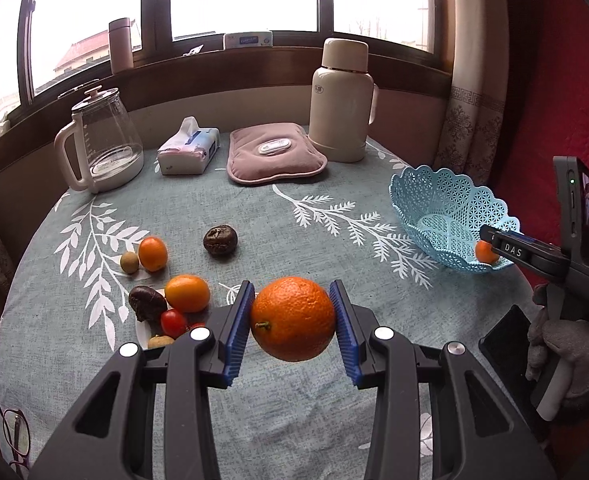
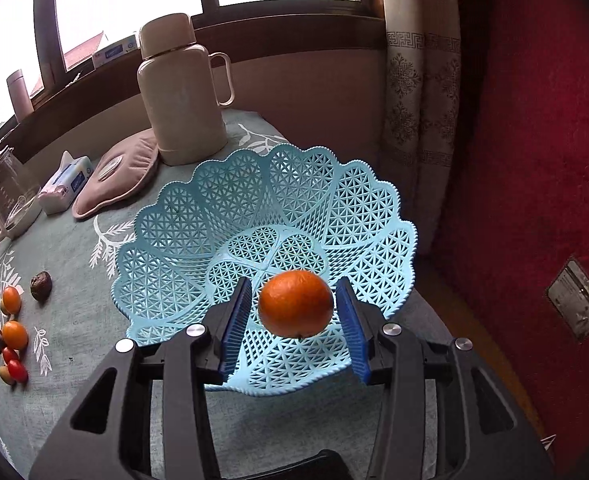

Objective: Organize fruits
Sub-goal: 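Carry the orange in the left tool while the right tool drops a mandarin into the blue basket, then lower the orange with the left tool and open its fingers on the table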

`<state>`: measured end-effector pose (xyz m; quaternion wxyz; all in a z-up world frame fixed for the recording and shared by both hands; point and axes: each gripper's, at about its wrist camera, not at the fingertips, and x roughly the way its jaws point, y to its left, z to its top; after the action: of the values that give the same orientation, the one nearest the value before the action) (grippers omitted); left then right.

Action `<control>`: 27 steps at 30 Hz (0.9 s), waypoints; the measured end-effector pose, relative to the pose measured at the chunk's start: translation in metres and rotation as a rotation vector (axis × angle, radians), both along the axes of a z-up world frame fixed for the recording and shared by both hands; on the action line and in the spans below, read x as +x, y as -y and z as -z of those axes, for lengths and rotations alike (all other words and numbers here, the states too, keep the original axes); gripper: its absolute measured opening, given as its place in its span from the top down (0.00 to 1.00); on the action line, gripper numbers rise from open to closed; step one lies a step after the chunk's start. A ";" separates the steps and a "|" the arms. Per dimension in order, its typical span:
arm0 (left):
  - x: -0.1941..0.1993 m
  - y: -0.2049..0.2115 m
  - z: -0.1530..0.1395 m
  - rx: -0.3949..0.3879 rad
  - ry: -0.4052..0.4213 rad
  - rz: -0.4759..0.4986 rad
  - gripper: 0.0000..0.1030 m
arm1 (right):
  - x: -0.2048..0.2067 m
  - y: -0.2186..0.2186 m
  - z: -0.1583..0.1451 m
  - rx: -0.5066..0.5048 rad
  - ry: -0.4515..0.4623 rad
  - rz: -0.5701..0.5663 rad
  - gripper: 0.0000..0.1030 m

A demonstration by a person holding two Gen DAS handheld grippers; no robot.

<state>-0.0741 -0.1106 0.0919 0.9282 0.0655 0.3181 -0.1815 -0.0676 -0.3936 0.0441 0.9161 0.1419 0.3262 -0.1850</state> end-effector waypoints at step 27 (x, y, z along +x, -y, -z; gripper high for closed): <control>0.048 0.122 0.005 -0.019 -0.048 0.188 0.62 | -0.032 0.040 -0.035 0.067 0.148 0.136 0.34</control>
<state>-0.0262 -0.2330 0.0868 0.8998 0.0817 0.3308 -0.2725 -0.0997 -0.4336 0.0793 0.9178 0.2076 0.2531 -0.2249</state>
